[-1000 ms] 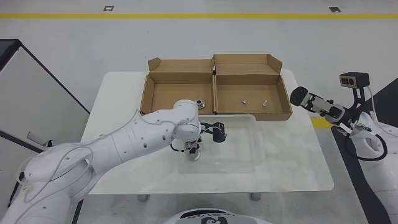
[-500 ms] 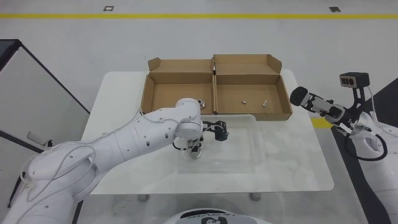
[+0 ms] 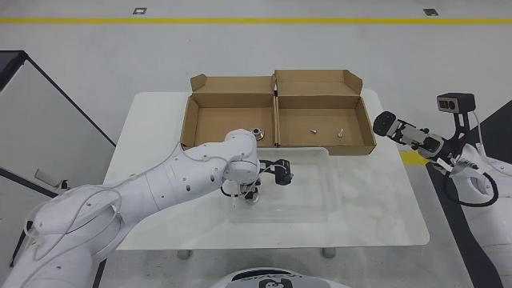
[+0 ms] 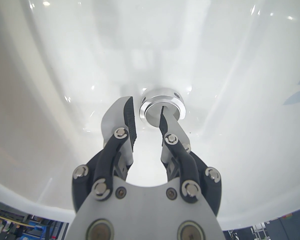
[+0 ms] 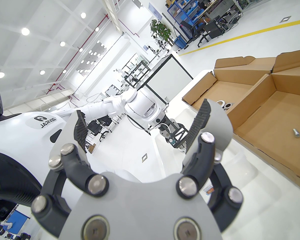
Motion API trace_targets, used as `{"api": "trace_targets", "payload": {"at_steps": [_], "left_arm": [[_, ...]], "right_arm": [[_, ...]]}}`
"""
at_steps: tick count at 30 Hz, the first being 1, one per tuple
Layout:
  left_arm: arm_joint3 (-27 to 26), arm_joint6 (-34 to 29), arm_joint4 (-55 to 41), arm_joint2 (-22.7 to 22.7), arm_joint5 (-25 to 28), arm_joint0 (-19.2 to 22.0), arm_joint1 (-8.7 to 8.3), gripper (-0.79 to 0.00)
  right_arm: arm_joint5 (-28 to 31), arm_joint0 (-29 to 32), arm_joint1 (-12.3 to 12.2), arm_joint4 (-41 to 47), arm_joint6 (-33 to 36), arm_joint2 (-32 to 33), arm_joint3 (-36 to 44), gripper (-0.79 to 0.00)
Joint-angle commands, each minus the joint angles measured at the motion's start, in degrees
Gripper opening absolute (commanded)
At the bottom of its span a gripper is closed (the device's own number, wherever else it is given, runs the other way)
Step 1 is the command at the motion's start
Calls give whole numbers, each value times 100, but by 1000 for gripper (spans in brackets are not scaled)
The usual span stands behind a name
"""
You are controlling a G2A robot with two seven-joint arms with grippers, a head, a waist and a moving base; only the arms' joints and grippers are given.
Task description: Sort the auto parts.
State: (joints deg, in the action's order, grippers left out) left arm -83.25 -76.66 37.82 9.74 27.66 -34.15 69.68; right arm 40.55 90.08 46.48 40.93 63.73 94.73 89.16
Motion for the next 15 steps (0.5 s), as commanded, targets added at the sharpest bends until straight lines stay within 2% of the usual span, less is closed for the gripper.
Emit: {"api": "trace_targets", "payload": {"at_steps": [1,15], "left_arm": [[21,6,0,0,6,20,9,-502],[155,60,23,0,59,-40,83,-517]], "right_arm": [[0,0,0,0,0,0,0,0],[0,0,0,0,0,0,0,0]]}}
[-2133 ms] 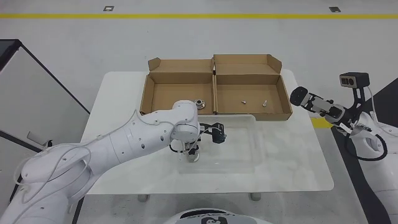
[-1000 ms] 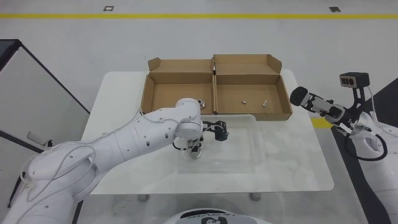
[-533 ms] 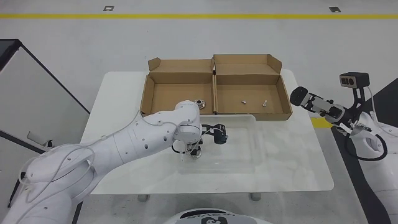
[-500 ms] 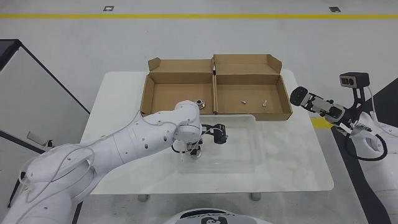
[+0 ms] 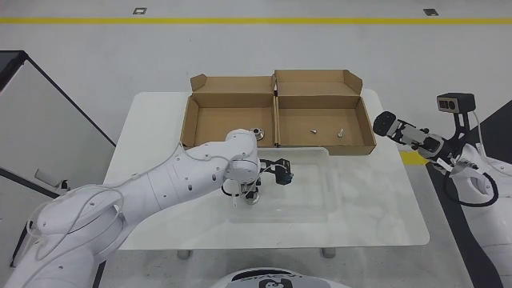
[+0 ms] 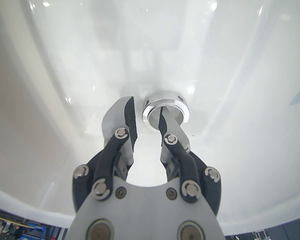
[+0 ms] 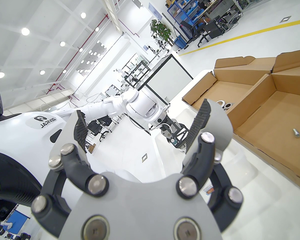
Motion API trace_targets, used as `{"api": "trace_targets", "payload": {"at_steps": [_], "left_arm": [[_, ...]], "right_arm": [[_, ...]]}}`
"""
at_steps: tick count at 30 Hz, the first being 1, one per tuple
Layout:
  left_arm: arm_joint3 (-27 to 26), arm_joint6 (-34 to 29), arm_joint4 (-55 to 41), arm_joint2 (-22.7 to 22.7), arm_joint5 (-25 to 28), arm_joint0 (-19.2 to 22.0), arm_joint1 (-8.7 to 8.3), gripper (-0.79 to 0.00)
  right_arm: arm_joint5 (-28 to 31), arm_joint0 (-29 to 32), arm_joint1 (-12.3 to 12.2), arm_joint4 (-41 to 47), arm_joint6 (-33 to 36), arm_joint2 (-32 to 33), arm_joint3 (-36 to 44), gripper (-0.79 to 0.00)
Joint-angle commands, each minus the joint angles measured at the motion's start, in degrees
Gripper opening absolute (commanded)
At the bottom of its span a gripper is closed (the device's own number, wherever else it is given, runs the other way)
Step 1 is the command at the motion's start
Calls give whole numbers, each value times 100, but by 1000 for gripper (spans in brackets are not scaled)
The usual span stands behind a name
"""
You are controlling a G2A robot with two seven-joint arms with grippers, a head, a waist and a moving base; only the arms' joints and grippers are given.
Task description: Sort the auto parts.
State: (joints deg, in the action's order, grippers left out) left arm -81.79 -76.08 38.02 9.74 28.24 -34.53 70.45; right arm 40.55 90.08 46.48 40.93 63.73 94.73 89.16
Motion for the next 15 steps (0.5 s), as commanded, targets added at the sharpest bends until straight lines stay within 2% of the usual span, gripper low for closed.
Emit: {"api": "trace_targets", "payload": {"at_steps": [1,2,4,5,12,15], "left_arm": [[19,8,-2,0,8,-6,12,-529],[36,14,1,0,14,-6,19,-570],[78,27,20,0,27,-8,32,-730],[100,38,29,0,38,-9,39,-773],[220,80,99,0,80,-22,82,-785],[199,89,15,0,88,92,80,-785]], "right_arm": [[0,0,0,0,0,0,0,0],[0,0,0,0,0,0,0,0],[0,0,0,0,0,0,0,0],[0,0,0,0,0,0,0,0],[0,0,0,0,0,0,0,0],[0,0,0,0,0,0,0,0]]}}
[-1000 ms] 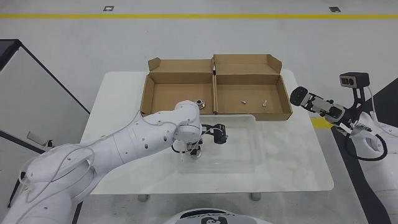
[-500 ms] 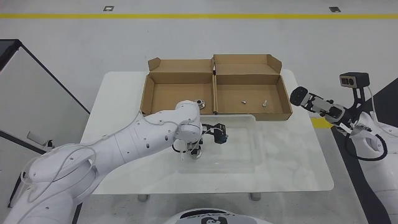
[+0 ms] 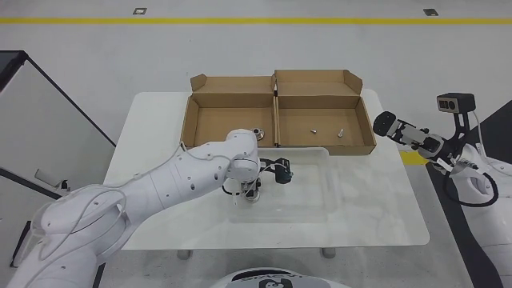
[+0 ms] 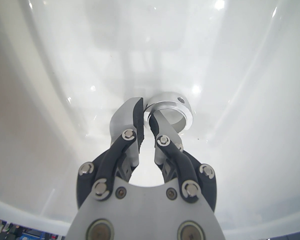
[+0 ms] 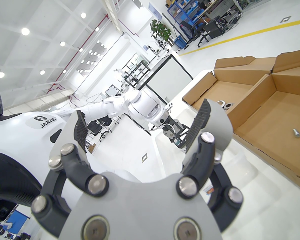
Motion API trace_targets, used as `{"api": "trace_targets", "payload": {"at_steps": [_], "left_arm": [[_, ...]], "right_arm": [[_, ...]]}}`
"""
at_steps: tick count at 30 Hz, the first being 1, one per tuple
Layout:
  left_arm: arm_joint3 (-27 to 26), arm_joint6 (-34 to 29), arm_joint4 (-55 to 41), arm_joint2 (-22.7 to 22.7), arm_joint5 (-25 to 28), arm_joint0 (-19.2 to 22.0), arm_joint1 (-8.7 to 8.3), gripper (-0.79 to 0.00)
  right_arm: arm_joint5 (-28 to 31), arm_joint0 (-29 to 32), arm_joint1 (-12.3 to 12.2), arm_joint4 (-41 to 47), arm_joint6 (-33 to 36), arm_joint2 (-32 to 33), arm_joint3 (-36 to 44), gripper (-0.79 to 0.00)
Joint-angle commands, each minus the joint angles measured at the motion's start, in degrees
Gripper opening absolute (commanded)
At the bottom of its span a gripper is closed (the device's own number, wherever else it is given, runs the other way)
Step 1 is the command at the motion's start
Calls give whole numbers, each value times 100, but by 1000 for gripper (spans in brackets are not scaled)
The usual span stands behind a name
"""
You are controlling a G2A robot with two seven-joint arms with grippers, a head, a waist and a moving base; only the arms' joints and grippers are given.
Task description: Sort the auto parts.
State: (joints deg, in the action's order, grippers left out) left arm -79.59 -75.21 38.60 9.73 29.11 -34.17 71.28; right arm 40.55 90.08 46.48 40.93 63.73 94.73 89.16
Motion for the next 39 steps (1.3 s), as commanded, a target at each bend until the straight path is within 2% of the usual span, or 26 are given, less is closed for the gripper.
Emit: {"api": "trace_targets", "payload": {"at_steps": [1,5,9,15,20,26,29,32,39], "left_arm": [[-52,0,-122,1,0,122,-12,-785],[-266,-77,-418,1,-78,473,-95,-785],[-597,-130,-860,1,-132,903,-257,-785],[-1113,-126,-1422,70,-130,1470,-601,-785],[-1498,-25,-1541,503,-63,1573,-955,-785],[-1899,286,-1286,1207,54,1248,-1436,-785],[-2071,686,-1248,1667,170,949,-1692,-785],[-2170,1308,-1459,2255,442,514,-1968,-785],[-2266,2739,-2232,3621,1580,-811,-2539,-785]], "right_arm": [[0,0,0,0,0,0,0,0],[0,0,0,0,0,0,0,0],[0,0,0,0,0,0,0,0],[0,0,0,0,0,0,0,0],[0,0,0,0,0,0,0,0],[0,0,0,0,0,0,0,0],[0,0,0,0,0,0,0,0],[0,0,0,0,0,0,0,0],[0,0,0,0,0,0,0,0]]}}
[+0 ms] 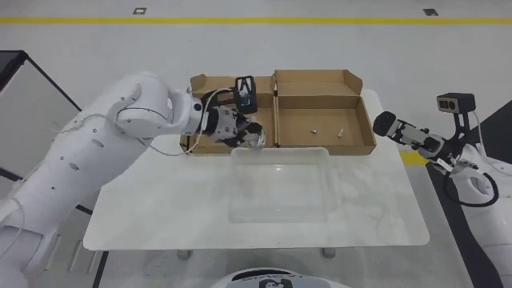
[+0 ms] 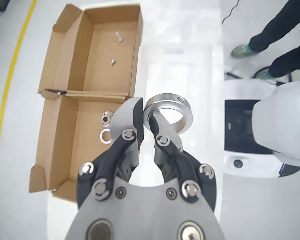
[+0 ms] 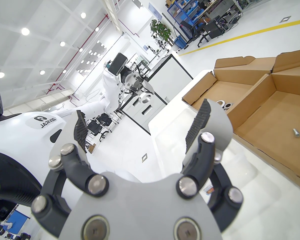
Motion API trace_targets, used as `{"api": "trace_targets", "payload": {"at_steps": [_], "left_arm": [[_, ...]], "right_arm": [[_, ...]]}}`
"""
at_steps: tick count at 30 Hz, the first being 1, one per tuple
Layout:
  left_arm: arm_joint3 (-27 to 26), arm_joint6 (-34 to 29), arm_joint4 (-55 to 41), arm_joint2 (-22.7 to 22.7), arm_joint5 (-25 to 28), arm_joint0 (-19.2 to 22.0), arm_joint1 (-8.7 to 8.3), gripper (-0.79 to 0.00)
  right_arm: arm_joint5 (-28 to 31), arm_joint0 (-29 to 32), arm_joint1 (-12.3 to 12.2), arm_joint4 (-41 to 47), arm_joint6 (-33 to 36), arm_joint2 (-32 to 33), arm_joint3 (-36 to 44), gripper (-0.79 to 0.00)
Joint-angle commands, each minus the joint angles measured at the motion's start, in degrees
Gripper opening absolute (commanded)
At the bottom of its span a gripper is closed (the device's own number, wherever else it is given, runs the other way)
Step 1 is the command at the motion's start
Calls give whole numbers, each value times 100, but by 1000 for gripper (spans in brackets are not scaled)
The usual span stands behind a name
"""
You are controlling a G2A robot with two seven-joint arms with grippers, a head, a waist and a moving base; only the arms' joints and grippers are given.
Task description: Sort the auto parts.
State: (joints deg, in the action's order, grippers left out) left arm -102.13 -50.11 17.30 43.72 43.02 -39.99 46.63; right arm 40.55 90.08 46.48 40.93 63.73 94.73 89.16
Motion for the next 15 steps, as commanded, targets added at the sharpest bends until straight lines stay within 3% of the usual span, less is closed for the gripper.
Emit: {"api": "trace_targets", "payload": {"at_steps": [1,8,15], "left_arm": [[-30,395,-157,409,358,-397,-136,-785],[-77,1717,-727,1548,1452,-1383,-416,-785],[-722,2821,-1226,2234,1498,-1960,-506,-785]], "right_arm": [[0,0,0,0,0,0,0,0],[0,0,0,0,0,0,0,0],[0,0,0,0,0,0,0,0]]}}
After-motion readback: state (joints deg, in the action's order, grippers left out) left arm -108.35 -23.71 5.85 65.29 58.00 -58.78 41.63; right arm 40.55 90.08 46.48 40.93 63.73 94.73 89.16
